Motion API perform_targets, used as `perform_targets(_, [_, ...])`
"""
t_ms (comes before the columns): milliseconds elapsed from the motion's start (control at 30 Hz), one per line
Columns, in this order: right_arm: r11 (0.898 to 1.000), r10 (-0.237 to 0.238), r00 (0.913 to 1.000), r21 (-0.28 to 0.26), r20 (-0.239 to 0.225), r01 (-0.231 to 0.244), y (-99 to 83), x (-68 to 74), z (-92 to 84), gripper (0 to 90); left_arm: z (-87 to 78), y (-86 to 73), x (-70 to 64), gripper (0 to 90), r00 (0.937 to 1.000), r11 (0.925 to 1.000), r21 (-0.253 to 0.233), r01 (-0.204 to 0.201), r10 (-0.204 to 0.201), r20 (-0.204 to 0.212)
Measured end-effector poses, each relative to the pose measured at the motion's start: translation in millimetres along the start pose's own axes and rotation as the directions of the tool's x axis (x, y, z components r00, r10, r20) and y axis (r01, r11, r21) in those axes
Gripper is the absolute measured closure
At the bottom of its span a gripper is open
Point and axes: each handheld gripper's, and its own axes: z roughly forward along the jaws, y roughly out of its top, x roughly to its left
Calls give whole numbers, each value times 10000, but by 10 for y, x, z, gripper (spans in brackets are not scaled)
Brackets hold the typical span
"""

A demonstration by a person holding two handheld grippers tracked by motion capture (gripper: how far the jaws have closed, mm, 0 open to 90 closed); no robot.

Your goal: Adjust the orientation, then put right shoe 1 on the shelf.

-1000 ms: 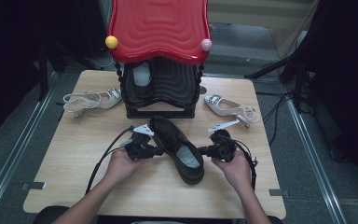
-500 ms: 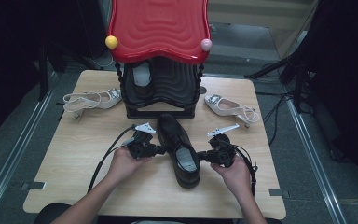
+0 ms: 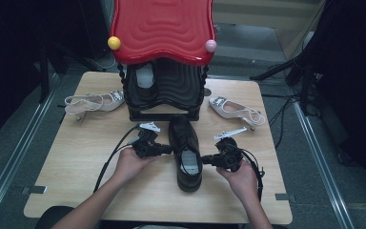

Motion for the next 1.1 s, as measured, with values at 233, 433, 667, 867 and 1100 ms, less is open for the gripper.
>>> perform_targets(233, [9995,160,9998,-252,-83,-162,68,8,-132,732,-221,77,-83,635,9985,9985,94,-531,532,-104])
perform_targets(433, [9985,351,9994,-413,-52,-353,143,54,-242,718,-337,99,-79,631,9989,9989,9,-460,460,79])
perform_targets(667, [9985,481,9987,-260,-160,-485,231,140,-302,715,-480,190,-75,784,9980,9985,-71,-549,551,308])
perform_targets(867, [9986,506,9985,-153,-212,-509,314,245,-304,704,-651,350,-111,828,9957,9958,-87,-914,915,112])
perform_targets(1100, [9987,467,9981,210,-406,-459,422,381,-260,699,-830,556,-132,826,9946,9937,-441,-1031,1035,70])
